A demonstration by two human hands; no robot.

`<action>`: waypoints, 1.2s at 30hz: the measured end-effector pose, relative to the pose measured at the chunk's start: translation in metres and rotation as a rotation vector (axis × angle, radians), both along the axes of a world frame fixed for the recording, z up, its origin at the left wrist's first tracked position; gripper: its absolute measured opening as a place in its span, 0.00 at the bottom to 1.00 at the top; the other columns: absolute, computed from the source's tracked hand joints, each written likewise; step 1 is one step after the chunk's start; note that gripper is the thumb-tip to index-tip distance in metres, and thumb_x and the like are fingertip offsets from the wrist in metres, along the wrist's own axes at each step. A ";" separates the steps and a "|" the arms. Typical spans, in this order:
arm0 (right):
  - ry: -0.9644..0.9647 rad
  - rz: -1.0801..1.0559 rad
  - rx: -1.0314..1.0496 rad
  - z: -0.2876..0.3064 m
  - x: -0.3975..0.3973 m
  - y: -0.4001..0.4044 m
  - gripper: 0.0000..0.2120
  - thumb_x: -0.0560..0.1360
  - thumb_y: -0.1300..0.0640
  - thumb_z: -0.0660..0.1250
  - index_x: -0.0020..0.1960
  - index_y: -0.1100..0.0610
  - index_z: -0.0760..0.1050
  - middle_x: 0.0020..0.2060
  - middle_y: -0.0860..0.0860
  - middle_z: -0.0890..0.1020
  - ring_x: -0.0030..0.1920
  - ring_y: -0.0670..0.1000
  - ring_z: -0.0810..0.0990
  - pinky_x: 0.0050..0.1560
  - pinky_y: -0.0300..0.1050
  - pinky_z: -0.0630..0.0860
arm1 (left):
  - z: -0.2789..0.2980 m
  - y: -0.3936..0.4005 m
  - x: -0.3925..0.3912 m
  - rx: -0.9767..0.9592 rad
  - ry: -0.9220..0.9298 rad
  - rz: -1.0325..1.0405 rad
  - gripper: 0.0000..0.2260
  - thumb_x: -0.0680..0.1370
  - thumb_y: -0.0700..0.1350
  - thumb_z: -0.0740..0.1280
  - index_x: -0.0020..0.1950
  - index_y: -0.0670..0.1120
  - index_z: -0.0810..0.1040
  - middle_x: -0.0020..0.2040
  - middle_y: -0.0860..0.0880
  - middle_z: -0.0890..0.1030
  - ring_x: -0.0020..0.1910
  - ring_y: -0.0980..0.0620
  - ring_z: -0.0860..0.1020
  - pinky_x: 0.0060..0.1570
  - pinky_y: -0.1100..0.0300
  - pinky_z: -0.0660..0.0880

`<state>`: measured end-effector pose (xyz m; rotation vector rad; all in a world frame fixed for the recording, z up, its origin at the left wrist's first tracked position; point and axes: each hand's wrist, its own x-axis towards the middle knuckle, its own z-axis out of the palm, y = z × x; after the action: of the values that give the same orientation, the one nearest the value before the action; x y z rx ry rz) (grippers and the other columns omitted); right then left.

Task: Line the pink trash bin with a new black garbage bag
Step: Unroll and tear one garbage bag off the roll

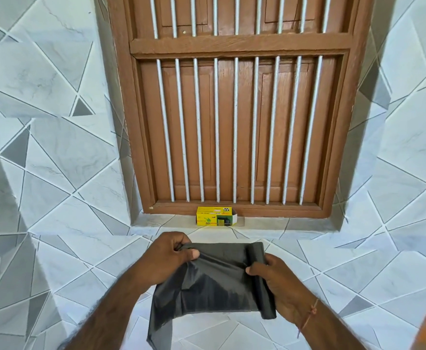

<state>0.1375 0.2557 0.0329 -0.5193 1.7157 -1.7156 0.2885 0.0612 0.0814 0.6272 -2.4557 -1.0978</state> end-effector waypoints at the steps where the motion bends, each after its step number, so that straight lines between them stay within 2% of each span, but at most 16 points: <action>1: -0.006 -0.026 -0.007 0.000 0.000 -0.001 0.10 0.72 0.66 0.69 0.53 0.64 0.79 0.45 0.63 0.84 0.42 0.59 0.83 0.37 0.48 0.80 | 0.001 0.000 0.002 0.001 0.002 -0.004 0.07 0.75 0.49 0.71 0.38 0.49 0.79 0.36 0.49 0.81 0.38 0.52 0.79 0.39 0.61 0.72; 6: 0.057 -0.111 -0.017 -0.001 0.006 -0.002 0.07 0.71 0.64 0.73 0.48 0.63 0.81 0.41 0.60 0.85 0.37 0.55 0.84 0.32 0.44 0.79 | 0.004 -0.001 0.009 -0.021 -0.018 -0.041 0.08 0.75 0.48 0.71 0.38 0.47 0.79 0.34 0.50 0.80 0.36 0.54 0.78 0.38 0.61 0.72; 12: 0.115 -0.188 0.052 -0.005 0.004 -0.001 0.08 0.73 0.56 0.70 0.46 0.61 0.80 0.42 0.58 0.82 0.40 0.55 0.79 0.40 0.47 0.76 | 0.004 -0.002 0.020 -0.035 -0.015 -0.037 0.09 0.75 0.48 0.71 0.36 0.48 0.78 0.35 0.50 0.80 0.36 0.55 0.77 0.39 0.62 0.72; 17: 0.009 -0.222 0.076 0.002 0.005 0.005 0.09 0.77 0.52 0.63 0.47 0.57 0.78 0.43 0.57 0.81 0.41 0.58 0.79 0.39 0.48 0.77 | 0.003 -0.007 0.027 -0.025 -0.043 -0.014 0.09 0.75 0.49 0.71 0.37 0.47 0.79 0.34 0.50 0.80 0.35 0.55 0.77 0.39 0.61 0.71; 19: -0.047 -0.227 0.042 0.004 0.004 0.008 0.11 0.77 0.50 0.63 0.49 0.56 0.79 0.45 0.58 0.83 0.45 0.60 0.82 0.42 0.53 0.81 | 0.001 -0.009 0.029 0.021 -0.020 -0.004 0.08 0.74 0.49 0.71 0.38 0.47 0.80 0.34 0.50 0.81 0.36 0.55 0.78 0.40 0.60 0.72; 21: -0.004 -0.195 -0.024 0.005 0.001 0.012 0.11 0.75 0.50 0.69 0.50 0.57 0.81 0.45 0.58 0.86 0.47 0.61 0.84 0.46 0.55 0.83 | 0.001 -0.008 0.031 0.077 0.015 -0.018 0.08 0.74 0.50 0.71 0.37 0.47 0.80 0.34 0.51 0.81 0.36 0.55 0.79 0.41 0.59 0.73; 24: 0.096 -0.162 -0.008 0.005 -0.002 0.016 0.11 0.70 0.56 0.75 0.50 0.60 0.82 0.45 0.59 0.87 0.45 0.60 0.85 0.49 0.58 0.83 | 0.002 -0.004 0.030 0.081 0.023 -0.031 0.09 0.74 0.50 0.71 0.39 0.46 0.81 0.36 0.50 0.83 0.36 0.55 0.80 0.40 0.60 0.74; 28: 0.174 -0.249 0.028 0.006 -0.006 0.021 0.04 0.72 0.61 0.71 0.46 0.60 0.81 0.44 0.59 0.84 0.42 0.57 0.82 0.40 0.47 0.78 | 0.004 -0.002 0.030 0.107 0.031 -0.016 0.09 0.75 0.50 0.71 0.39 0.46 0.81 0.35 0.50 0.83 0.36 0.55 0.80 0.41 0.60 0.74; 32: 0.312 -0.324 0.136 0.008 -0.012 0.025 0.01 0.74 0.60 0.66 0.44 0.58 0.76 0.42 0.55 0.79 0.40 0.52 0.77 0.36 0.44 0.72 | 0.011 -0.004 0.033 0.177 0.067 -0.039 0.10 0.74 0.48 0.71 0.41 0.41 0.81 0.35 0.48 0.82 0.35 0.53 0.79 0.41 0.58 0.73; 36: 0.308 -0.363 0.175 0.008 -0.018 0.029 0.05 0.73 0.60 0.65 0.49 0.56 0.75 0.46 0.54 0.79 0.45 0.55 0.78 0.47 0.52 0.76 | 0.011 -0.013 0.037 0.167 0.060 -0.006 0.09 0.74 0.49 0.71 0.40 0.44 0.82 0.35 0.48 0.83 0.37 0.52 0.80 0.43 0.56 0.74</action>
<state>0.1191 0.2850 0.0404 -0.4270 2.2718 -1.7735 0.3256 0.0482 0.0923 0.6271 -2.3339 -1.3140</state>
